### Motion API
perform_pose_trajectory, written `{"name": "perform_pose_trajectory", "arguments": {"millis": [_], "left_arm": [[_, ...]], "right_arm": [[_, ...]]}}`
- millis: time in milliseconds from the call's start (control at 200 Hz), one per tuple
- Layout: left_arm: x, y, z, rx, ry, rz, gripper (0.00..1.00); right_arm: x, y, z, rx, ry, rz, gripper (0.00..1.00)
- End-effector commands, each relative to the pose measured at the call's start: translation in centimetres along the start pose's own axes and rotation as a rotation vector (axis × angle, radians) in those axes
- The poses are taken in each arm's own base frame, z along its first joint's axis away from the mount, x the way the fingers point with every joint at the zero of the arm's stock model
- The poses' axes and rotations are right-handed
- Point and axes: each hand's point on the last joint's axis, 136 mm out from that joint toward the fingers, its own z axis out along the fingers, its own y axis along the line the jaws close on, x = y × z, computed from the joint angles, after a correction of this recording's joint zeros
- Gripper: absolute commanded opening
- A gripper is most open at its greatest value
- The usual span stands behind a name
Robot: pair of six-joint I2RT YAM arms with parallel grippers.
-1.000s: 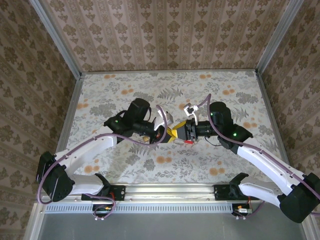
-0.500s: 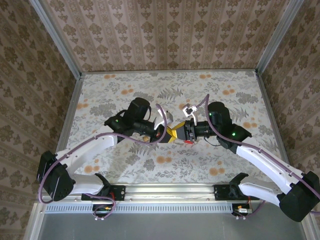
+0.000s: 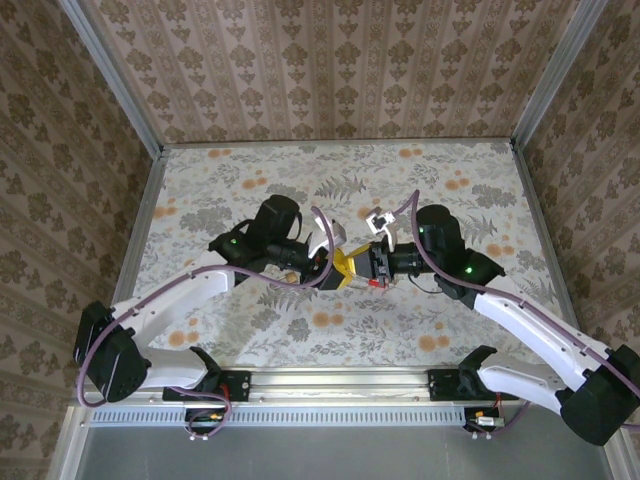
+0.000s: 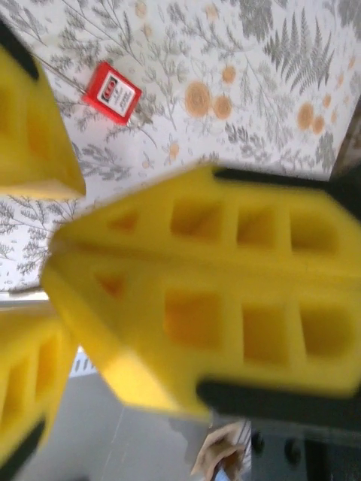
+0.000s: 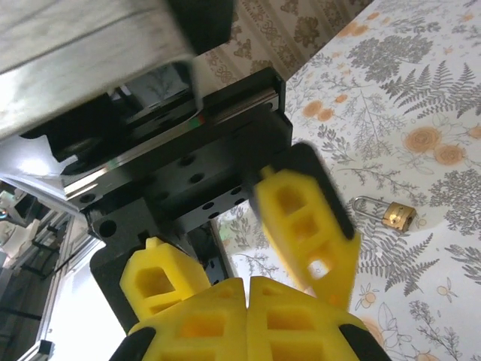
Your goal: Unlock with the key
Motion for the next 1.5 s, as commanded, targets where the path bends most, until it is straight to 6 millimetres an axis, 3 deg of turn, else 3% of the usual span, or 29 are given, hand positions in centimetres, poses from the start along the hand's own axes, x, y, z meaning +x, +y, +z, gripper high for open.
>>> {"name": "perform_pose_trajectory", "arguments": {"millis": [0, 85, 245, 360, 440, 750, 995, 1185, 1495], "left_arm": [[0.2, 1.6, -1.4, -0.155, -0.001, 0.042, 0.56], [1.2, 4.6, -3.2, -0.384, 0.019, 0.05, 0.6], [3.8, 11.9, -9.5, -0.944, 0.013, -0.09, 0.73], [7.3, 14.9, -12.1, -1.122, 0.075, -0.309, 0.71], [9.7, 16.1, -12.7, -1.165, 0.173, -0.43, 0.7], [18.0, 16.6, -8.4, -0.971, 0.705, -0.614, 0.69], [18.8, 17.1, -3.7, -0.818, 0.726, -0.599, 0.7], [19.9, 17.1, -3.1, -0.799, 0.734, -0.639, 0.7], [21.1, 15.2, -2.4, -0.731, 0.713, -0.727, 0.71]], "right_arm": [[-1.0, -0.3, -1.1, 0.082, -0.054, -0.028, 0.0], [-1.3, -1.6, -1.7, 0.159, -0.092, -0.021, 0.0], [-1.3, -3.1, -2.4, 0.23, -0.131, 0.007, 0.0], [-0.8, -3.6, -2.5, 0.243, -0.13, 0.025, 0.0], [-0.5, -3.8, -2.6, 0.247, -0.127, 0.031, 0.0], [0.6, -4.4, -2.7, 0.24, -0.132, 0.048, 0.0], [1.1, -4.4, -3.2, 0.241, -0.13, 0.048, 0.0], [1.2, -4.4, -3.6, 0.243, -0.137, 0.053, 0.0], [1.1, -4.3, -3.7, 0.233, -0.143, 0.056, 0.0]]}}
